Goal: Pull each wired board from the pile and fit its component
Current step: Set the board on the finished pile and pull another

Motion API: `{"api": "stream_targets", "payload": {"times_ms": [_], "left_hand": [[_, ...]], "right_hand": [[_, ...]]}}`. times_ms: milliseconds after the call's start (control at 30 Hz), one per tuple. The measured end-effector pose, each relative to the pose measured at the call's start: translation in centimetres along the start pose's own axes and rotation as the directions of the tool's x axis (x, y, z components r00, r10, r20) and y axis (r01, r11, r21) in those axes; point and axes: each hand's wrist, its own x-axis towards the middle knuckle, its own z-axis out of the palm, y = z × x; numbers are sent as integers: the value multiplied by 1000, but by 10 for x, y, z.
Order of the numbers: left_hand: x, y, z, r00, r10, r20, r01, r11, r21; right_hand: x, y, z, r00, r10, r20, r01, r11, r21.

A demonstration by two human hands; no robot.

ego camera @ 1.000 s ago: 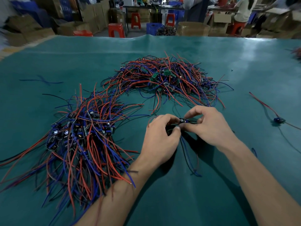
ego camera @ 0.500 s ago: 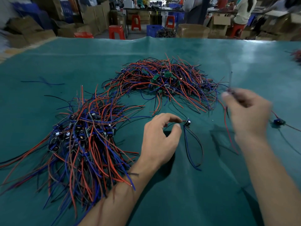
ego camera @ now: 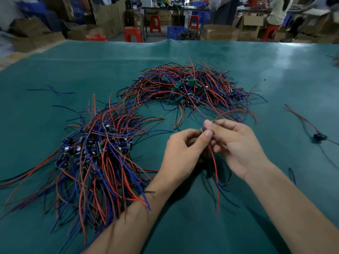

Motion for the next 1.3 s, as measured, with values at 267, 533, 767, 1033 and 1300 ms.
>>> {"api": "stream_targets", "payload": {"times_ms": [267,533,767,1033,1300], "left_hand": [[0,-2,0,999,25,37,-25,1000,0],[0,-3,0,995,-3,96,1,1000,22],[2,-6,1,992,-12,122,-5,991,133],[2,-5,0,1000,21,-1,-21,1000,10],[-1,-3,1,996,-19,84,18,1000,9]], "right_hand": [[8,5,-9,984,-162,-78,151,979,-135],[13,-8,-33,987,-148,58,157,967,-202],[25,-19,-62,876,-404,-263,321,896,-306],[25,-25,-69,746,-309,-590,346,937,-54],[9,-4,-25,944,-269,190,326,846,-421]]}}
